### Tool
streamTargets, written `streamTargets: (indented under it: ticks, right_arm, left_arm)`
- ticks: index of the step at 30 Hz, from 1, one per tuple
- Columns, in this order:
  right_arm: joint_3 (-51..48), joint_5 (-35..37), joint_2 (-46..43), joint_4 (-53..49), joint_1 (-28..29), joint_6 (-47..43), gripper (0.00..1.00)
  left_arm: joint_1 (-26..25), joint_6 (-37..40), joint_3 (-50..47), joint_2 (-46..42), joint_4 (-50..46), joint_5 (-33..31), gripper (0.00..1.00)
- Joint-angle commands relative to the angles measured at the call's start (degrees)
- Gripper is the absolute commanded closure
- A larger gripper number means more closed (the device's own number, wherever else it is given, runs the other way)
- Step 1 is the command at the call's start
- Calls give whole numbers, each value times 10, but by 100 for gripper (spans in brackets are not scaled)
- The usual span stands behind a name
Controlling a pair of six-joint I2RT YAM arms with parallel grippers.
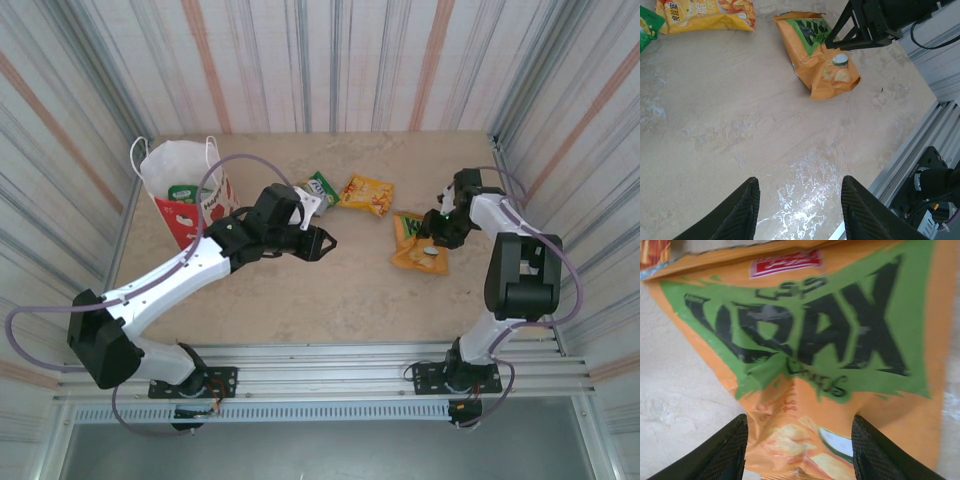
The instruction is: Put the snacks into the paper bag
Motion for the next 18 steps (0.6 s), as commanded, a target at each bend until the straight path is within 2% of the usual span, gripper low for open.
streamTargets:
  ticks: [1,10,18]
  right_arm:
    - [2,-3,21,18,21,-2,46]
    - [-3,17,62,32,90,15,42]
    - [-71,-6,3,70,170,82,43]
  left_arm:
    - [-4,-1,2,4,4,-6,52]
    - [-4,3,-12,3,1,-7,52]
    - [-4,0,-14,14,5,11,52]
